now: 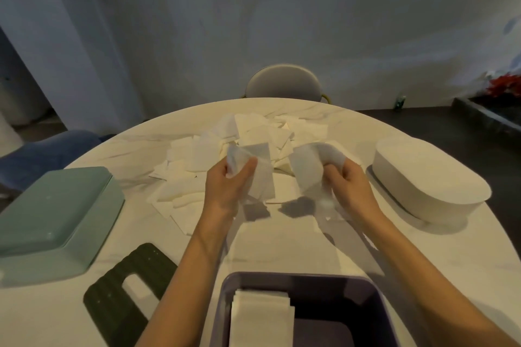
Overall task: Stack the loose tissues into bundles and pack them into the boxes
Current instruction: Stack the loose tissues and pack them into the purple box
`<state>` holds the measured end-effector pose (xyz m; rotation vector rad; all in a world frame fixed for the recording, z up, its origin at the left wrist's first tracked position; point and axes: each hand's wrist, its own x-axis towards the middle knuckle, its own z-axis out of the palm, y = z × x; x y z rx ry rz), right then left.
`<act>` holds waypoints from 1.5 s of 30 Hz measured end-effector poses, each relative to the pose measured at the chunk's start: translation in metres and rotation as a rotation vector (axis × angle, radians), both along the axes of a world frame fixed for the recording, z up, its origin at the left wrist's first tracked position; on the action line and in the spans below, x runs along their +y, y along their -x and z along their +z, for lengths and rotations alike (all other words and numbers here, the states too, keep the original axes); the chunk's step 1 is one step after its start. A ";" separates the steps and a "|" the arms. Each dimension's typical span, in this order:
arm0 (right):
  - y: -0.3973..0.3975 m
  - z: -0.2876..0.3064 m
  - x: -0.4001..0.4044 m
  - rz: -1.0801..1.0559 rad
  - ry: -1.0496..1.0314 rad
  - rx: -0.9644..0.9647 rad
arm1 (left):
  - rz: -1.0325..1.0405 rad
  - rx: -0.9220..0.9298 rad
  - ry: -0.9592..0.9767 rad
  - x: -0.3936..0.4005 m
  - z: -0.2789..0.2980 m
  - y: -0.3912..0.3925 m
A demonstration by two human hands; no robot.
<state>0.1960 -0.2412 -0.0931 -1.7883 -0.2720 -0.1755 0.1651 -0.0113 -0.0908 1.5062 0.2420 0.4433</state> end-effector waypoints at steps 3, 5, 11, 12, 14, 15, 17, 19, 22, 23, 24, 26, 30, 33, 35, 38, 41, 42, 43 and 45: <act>0.016 0.016 0.001 0.166 -0.049 0.161 | -0.145 0.028 0.223 -0.006 -0.007 0.011; 0.022 0.019 0.008 0.217 0.031 0.201 | -0.188 0.054 0.280 -0.012 -0.011 0.015; 0.021 0.001 0.024 0.085 0.261 0.071 | -0.266 0.101 0.205 -0.033 -0.015 0.029; 0.019 -0.001 0.024 0.082 0.237 0.073 | -0.269 0.098 0.236 -0.035 -0.016 0.029; 0.018 -0.002 0.022 0.087 0.163 0.088 | -0.247 0.075 0.335 -0.038 -0.017 0.028; 0.019 -0.002 0.021 0.099 0.133 0.095 | -0.217 0.062 0.358 -0.039 -0.017 0.027; 0.019 -0.003 0.020 0.117 0.090 0.109 | -0.166 0.035 0.318 -0.039 -0.018 0.027; 0.018 -0.003 0.021 0.108 0.021 0.137 | -0.144 0.017 0.239 -0.038 -0.021 0.027; 0.017 -0.003 0.021 0.051 -0.066 0.198 | -0.087 -0.015 0.210 -0.038 -0.024 0.026; 0.017 -0.003 0.020 0.037 -0.075 0.211 | -0.058 -0.025 0.221 -0.038 -0.024 0.025; 0.017 -0.002 0.018 0.028 -0.080 0.215 | -0.027 -0.034 0.244 -0.037 -0.025 0.025; 0.015 0.000 0.014 0.008 -0.081 0.206 | 0.032 -0.050 0.271 -0.033 -0.026 0.024; 0.013 0.012 -0.001 0.033 -0.052 0.156 | 0.097 -0.074 0.095 -0.024 -0.028 0.025; 0.019 0.027 -0.011 0.170 -0.045 0.145 | 0.114 -0.059 -0.006 -0.024 -0.028 0.027; 0.023 0.032 -0.014 0.276 -0.033 0.180 | 0.050 -0.045 -0.026 -0.024 -0.027 0.027; 0.027 0.038 -0.017 0.425 0.063 0.254 | -0.046 -0.026 -0.082 -0.029 -0.025 0.031; 0.024 0.043 -0.026 0.423 0.049 0.312 | 0.008 -0.012 -0.190 -0.030 -0.027 0.030; 0.022 0.044 -0.029 0.395 0.011 0.315 | 0.008 -0.015 -0.193 -0.030 -0.025 0.030; 0.020 0.043 -0.032 0.373 -0.017 0.313 | -0.010 -0.020 -0.179 -0.030 -0.024 0.030; 0.018 0.041 -0.032 0.344 0.020 0.310 | -0.085 -0.025 -0.116 -0.030 -0.021 0.032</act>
